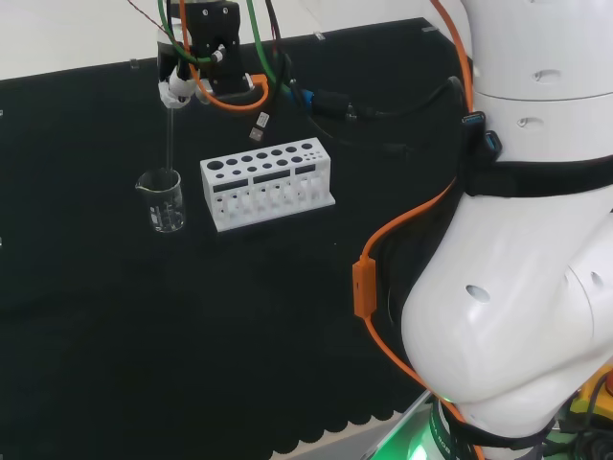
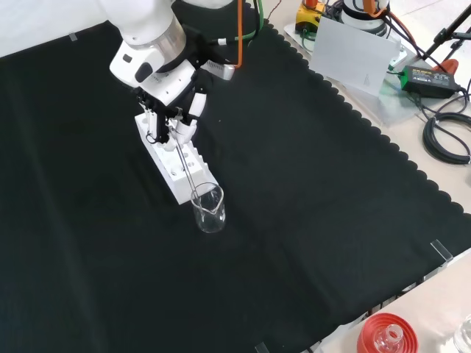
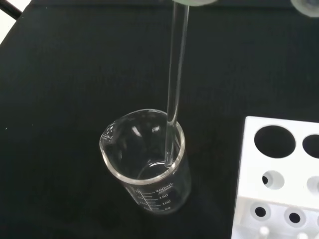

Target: Stir in the beaker to the left of the white test tube rack with the glass rod.

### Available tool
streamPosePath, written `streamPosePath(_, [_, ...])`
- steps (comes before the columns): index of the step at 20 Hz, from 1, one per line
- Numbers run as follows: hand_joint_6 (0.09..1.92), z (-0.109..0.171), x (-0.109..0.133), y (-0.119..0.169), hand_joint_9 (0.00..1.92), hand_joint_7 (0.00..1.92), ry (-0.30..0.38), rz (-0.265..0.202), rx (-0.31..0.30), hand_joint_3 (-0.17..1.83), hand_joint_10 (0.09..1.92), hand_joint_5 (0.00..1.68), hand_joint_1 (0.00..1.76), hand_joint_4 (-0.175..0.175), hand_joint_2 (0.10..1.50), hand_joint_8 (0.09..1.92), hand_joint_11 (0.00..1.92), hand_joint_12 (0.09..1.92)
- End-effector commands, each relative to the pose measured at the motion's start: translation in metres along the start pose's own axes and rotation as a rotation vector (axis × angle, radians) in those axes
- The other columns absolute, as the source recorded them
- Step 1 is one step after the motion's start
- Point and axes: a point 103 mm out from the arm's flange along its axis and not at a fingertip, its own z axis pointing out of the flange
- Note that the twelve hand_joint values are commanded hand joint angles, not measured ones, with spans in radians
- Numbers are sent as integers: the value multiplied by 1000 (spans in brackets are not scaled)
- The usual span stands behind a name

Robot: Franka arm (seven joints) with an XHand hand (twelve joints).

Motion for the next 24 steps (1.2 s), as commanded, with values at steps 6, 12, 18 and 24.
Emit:
streamPosePath(6, [667,4,24,-15,1776,1267,-27,-32,8,-99,377,1041,1308,-175,1087,799,1575,642])
streamPosePath(12, [667,9,36,-22,1775,1267,-41,-44,14,-97,376,1041,1308,-175,1086,799,1574,642])
streamPosePath(18, [667,13,47,-22,1774,1267,-46,-57,22,-96,376,1041,1308,-175,1085,798,1574,643])
streamPosePath(24, [667,14,49,-18,1774,1268,-42,-50,25,-94,376,1041,1308,-175,1084,797,1573,643])
